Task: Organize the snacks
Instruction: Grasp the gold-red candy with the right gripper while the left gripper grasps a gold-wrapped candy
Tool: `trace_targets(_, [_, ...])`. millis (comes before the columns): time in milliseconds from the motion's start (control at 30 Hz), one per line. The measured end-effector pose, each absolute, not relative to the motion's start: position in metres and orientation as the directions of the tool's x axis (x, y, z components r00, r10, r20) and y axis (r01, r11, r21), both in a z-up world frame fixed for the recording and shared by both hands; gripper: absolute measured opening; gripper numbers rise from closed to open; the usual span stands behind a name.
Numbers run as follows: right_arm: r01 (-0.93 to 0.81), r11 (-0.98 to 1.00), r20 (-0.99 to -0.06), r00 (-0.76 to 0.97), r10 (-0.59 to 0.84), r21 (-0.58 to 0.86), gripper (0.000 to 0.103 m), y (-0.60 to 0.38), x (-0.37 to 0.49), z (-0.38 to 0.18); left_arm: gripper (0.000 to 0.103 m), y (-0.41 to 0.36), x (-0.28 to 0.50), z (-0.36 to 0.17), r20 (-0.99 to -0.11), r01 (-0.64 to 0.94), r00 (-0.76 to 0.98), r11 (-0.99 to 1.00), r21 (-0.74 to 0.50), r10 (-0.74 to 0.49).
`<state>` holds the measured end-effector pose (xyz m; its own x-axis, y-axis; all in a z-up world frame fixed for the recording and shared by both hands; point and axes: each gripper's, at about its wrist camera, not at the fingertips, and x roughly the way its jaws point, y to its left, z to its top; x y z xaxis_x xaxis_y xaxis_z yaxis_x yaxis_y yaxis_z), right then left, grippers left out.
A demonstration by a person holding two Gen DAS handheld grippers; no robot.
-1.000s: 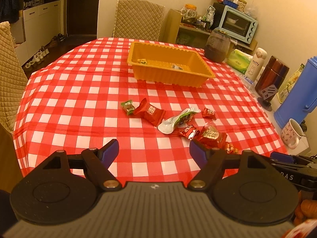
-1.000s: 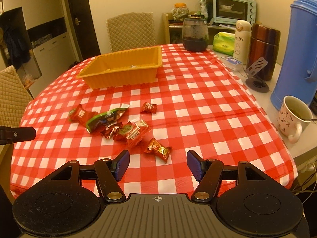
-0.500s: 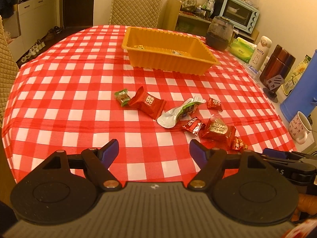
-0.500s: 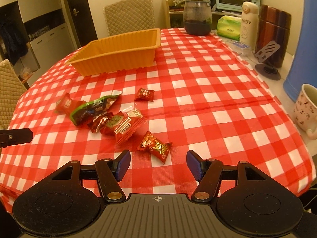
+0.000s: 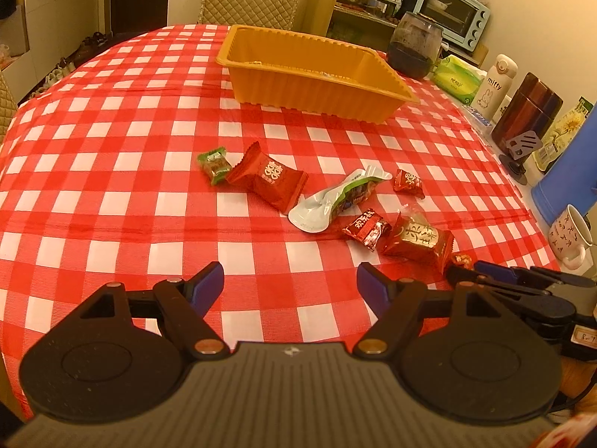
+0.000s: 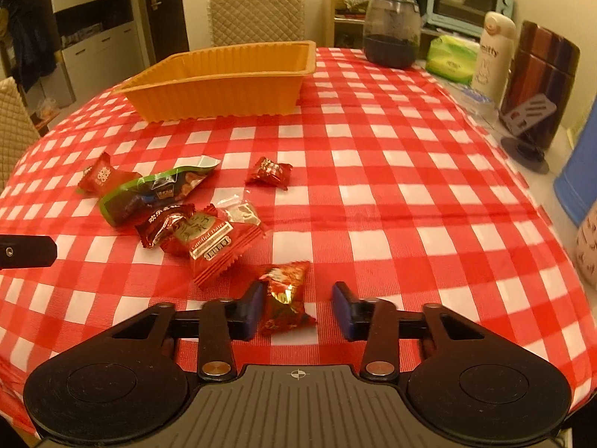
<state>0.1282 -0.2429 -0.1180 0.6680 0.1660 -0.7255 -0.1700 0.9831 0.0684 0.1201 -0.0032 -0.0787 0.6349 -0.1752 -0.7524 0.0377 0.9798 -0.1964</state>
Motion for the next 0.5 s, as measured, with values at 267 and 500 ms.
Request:
trace_targets(267, [-0.173,0.982,-0.712,0.680,0.175,0.076,0.022,-0.241,0.125,-0.114,0.075,-0.010,0.121,-0.082,-0.752,0.064,0.629,0.977,-0.204,-0.198])
trace_targets(500, [-0.111,0.987,-0.692,0.704,0.160,0.115,0.022,-0.257,0.123,-0.104,0.057,-0.036,0.129,-0.085,-0.743,0.158,0.624,0.971,-0.181,-0.240])
